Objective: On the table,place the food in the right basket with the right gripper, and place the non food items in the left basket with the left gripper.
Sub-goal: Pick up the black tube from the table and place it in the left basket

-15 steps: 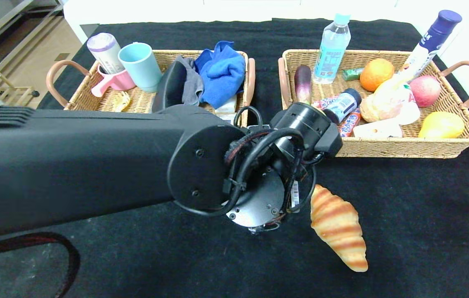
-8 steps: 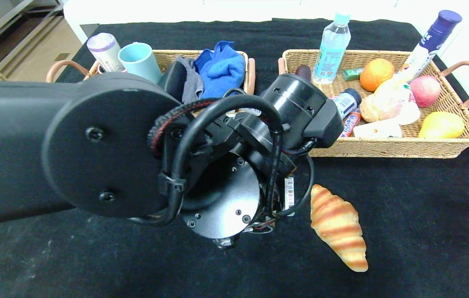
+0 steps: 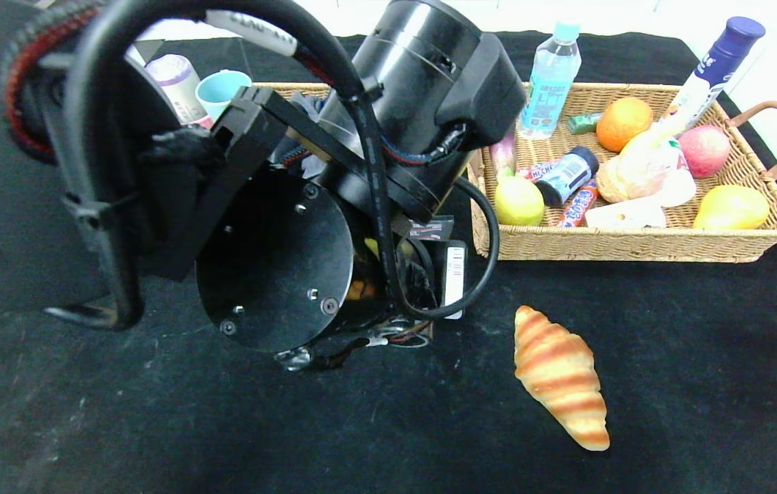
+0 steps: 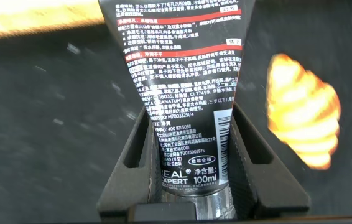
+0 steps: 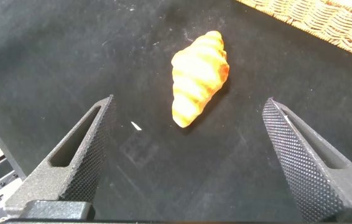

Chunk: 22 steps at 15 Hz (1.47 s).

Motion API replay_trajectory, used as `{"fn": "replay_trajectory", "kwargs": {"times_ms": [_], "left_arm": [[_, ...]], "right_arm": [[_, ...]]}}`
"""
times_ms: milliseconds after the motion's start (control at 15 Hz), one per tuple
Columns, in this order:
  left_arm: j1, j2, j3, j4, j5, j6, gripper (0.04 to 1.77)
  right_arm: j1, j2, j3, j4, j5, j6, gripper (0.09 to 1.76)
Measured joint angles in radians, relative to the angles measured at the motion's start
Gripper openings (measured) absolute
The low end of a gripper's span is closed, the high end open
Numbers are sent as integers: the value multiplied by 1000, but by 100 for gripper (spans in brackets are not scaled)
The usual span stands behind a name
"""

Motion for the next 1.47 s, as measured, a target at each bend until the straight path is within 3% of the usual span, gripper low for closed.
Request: {"fn": "replay_trajectory", "kwargs": {"times_ms": [533, 1200, 1467], "left_arm": [[162, -39, -35, -14, -5, 104, 65], [337, -30, -54, -259, -30, 306, 64], [424, 5, -94, -286, -57, 336, 64]], "right_arm": [[2, -2, 1, 0, 0, 0, 171], [1, -4, -1, 0, -2, 0, 171], [1, -4, 0, -1, -2, 0, 171]]}}
